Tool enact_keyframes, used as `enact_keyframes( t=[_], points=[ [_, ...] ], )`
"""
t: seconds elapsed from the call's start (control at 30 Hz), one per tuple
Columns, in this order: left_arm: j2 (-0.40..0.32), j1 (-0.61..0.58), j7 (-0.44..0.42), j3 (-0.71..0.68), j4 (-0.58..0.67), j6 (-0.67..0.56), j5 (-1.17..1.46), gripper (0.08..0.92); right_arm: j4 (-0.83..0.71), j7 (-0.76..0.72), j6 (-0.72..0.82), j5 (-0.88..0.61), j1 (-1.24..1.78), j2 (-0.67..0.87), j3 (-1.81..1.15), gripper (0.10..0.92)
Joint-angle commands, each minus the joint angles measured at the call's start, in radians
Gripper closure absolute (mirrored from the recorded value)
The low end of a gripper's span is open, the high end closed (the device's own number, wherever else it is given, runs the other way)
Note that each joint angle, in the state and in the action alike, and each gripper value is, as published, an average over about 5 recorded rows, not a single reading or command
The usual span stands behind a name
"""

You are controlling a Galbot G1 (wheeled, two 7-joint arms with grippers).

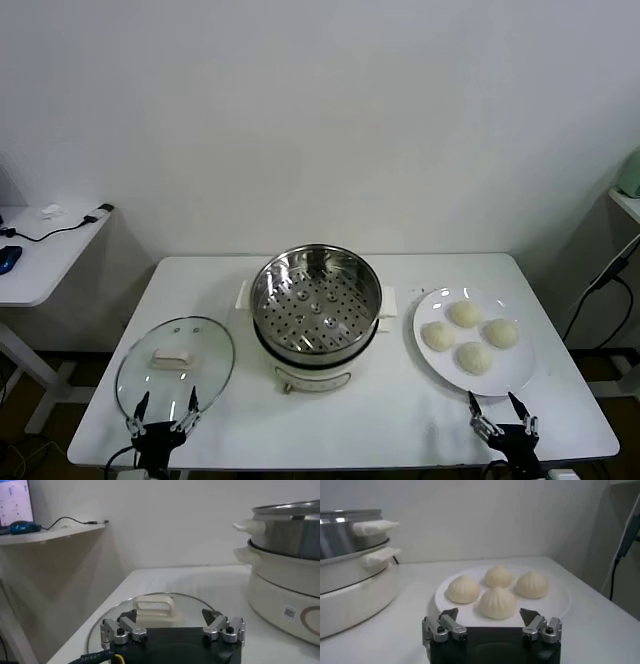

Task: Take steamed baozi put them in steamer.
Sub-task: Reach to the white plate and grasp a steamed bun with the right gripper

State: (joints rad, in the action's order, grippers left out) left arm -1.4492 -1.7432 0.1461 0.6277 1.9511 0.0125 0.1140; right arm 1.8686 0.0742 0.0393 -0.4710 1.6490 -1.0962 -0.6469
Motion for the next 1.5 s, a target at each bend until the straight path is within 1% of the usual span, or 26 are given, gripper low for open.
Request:
enact_keyframes(
  t=[0.03, 0.07, 0.1, 0.17, 0.3, 0.37, 0.43, 0.5, 0.57, 0.67, 0.77, 0.83, 1.0, 1.1, 1.23, 1.4, 1.5],
  points=[
    [0.002, 0.0, 0.001, -0.003, 0.001, 0.001, 0.002, 0.177, 0.031, 0.037, 0.18, 0.012, -0.125, 0.048, -0.049, 0.203],
    [0.002, 0.0, 0.001, -0.005, 0.0, 0.0, 0.002, 0.177, 0.021, 0.037, 0.197, 0.014, -0.162, 0.061, -0.049, 0.203],
    [0.003, 0.001, 0.002, -0.008, -0.001, 0.0, 0.002, 0.177, 0.001, 0.035, 0.237, 0.016, -0.231, 0.097, -0.049, 0.203],
    [0.004, 0.005, 0.002, -0.013, -0.004, -0.001, 0.001, 0.177, -0.058, 0.005, 0.271, 0.045, -0.366, 0.167, -0.031, 0.203],
    [0.005, 0.012, 0.001, -0.018, -0.001, 0.001, 0.003, 0.177, -0.255, -0.164, 0.286, 0.128, -0.642, 0.356, 0.104, 0.203],
    [0.006, 0.015, 0.001, -0.018, 0.0, 0.002, 0.004, 0.177, -0.345, -0.288, 0.279, 0.153, -0.766, 0.455, 0.219, 0.203],
    [0.008, 0.017, 0.0, -0.018, 0.001, 0.004, 0.005, 0.177, -0.403, -0.42, 0.254, 0.181, -0.866, 0.543, 0.343, 0.203],
    [0.009, 0.017, 0.0, -0.018, 0.001, 0.005, 0.004, 0.177, -0.462, -0.584, 0.17, 0.234, -0.978, 0.618, 0.488, 0.203],
    [0.009, 0.018, -0.001, -0.019, -0.001, 0.005, 0.003, 0.177, -0.528, -0.758, 0.049, 0.306, -1.117, 0.672, 0.66, 0.203],
    [0.007, 0.019, -0.001, -0.02, -0.003, 0.006, 0.001, 0.177, -0.611, -0.973, -0.078, 0.381, -1.318, 0.707, 0.906, 0.203],
    [0.002, 0.019, -0.002, -0.021, -0.002, 0.006, -0.001, 0.177, -0.677, -1.176, -0.125, 0.407, -1.541, 0.713, 1.148, 0.203],
    [-0.002, 0.017, -0.002, -0.021, 0.0, 0.005, -0.003, 0.177, -0.715, -1.264, -0.139, 0.421, -1.697, 0.7, 1.317, 0.203],
    [-0.009, 0.015, -0.003, -0.022, -0.001, 0.0, -0.008, 0.177, -0.8, -1.326, -0.137, 0.444, -1.994, 0.615, 1.674, 0.203],
    [-0.013, 0.015, -0.004, -0.022, -0.003, -0.004, -0.009, 0.177, -0.844, -1.326, -0.122, 0.452, -2.055, 0.552, 1.776, 0.203],
    [-0.017, 0.017, -0.003, -0.019, -0.008, -0.005, -0.007, 0.177, -0.913, -1.294, -0.084, 0.437, -2.024, 0.468, 1.791, 0.203],
    [-0.018, 0.022, -0.002, -0.013, -0.018, -0.004, -0.003, 0.177, -1.04, -1.255, -0.036, 0.409, -1.915, 0.351, 1.696, 0.203],
    [-0.019, 0.022, -0.002, -0.012, -0.019, -0.003, -0.003, 0.177, -1.122, -1.246, -0.035, 0.425, -1.881, 0.283, 1.668, 0.203]
  ],
)
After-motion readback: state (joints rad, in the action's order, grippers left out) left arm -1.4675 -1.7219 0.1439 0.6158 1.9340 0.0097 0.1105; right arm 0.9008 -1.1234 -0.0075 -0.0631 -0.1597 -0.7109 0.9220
